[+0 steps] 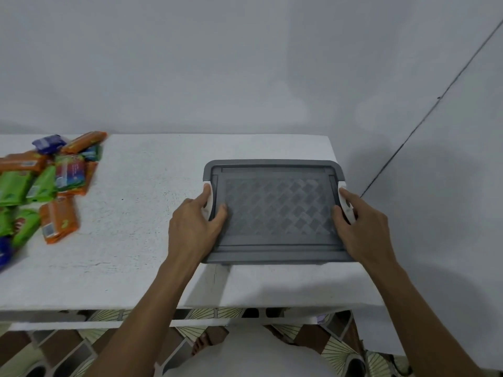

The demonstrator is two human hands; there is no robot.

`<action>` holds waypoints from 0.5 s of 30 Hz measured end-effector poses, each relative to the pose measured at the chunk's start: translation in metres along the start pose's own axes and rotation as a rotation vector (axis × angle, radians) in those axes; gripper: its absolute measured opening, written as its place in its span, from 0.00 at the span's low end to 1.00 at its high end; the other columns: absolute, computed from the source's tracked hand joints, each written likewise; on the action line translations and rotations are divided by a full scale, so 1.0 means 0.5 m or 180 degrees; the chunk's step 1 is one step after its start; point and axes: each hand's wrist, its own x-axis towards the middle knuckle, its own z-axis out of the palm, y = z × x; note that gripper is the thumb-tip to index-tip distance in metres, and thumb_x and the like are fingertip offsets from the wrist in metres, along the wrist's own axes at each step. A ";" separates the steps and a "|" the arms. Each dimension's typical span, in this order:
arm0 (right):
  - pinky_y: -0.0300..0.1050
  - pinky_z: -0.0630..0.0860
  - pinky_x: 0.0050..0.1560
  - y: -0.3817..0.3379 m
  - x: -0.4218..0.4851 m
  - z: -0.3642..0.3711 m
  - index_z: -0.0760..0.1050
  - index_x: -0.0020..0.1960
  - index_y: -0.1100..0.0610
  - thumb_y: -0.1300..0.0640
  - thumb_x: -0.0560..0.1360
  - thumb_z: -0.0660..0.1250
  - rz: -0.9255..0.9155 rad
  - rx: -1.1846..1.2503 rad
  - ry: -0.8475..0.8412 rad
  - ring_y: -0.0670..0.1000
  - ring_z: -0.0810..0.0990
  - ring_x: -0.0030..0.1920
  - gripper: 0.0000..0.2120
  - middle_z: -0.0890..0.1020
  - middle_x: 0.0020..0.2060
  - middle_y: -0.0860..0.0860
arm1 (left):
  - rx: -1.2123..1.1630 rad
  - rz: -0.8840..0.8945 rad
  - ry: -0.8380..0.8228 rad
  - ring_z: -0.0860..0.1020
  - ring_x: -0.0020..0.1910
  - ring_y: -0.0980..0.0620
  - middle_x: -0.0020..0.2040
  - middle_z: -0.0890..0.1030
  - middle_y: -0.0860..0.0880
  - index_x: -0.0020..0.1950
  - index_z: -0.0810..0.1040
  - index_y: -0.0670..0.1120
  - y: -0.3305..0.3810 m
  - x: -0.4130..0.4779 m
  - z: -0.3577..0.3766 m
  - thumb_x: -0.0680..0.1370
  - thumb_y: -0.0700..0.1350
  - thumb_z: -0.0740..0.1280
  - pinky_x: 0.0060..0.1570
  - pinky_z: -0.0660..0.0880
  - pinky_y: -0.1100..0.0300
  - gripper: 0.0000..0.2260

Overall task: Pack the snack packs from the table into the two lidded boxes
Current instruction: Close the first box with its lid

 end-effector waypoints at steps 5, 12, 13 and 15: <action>0.39 0.68 0.44 -0.001 0.117 0.032 0.72 0.70 0.57 0.52 0.78 0.64 0.0068 -0.0092 0.0068 0.50 0.74 0.35 0.21 0.79 0.40 0.52 | 0.0158 0.0134 0.0022 0.75 0.39 0.51 0.45 0.81 0.44 0.73 0.70 0.48 0.023 0.126 0.037 0.78 0.59 0.64 0.40 0.72 0.59 0.27; 0.40 0.68 0.44 0.004 0.294 0.074 0.74 0.68 0.57 0.53 0.78 0.64 0.0032 0.0061 0.0116 0.52 0.75 0.39 0.19 0.82 0.48 0.57 | 0.0140 0.0291 0.0031 0.80 0.46 0.44 0.50 0.83 0.42 0.71 0.73 0.45 0.068 0.306 0.091 0.78 0.58 0.63 0.45 0.73 0.57 0.25; 0.40 0.68 0.45 0.005 0.320 0.081 0.73 0.68 0.57 0.53 0.78 0.63 0.0055 0.0081 0.0120 0.52 0.75 0.40 0.19 0.82 0.50 0.57 | 0.0142 0.0278 0.0029 0.80 0.48 0.43 0.51 0.83 0.42 0.71 0.73 0.45 0.071 0.333 0.099 0.78 0.58 0.63 0.45 0.72 0.57 0.25; 0.41 0.70 0.46 0.007 0.369 0.094 0.73 0.68 0.57 0.53 0.78 0.63 0.0064 0.0067 0.0120 0.54 0.77 0.43 0.20 0.82 0.51 0.58 | 0.0117 0.0236 -0.0008 0.80 0.49 0.42 0.51 0.82 0.41 0.70 0.74 0.45 0.080 0.382 0.114 0.78 0.57 0.63 0.45 0.72 0.56 0.24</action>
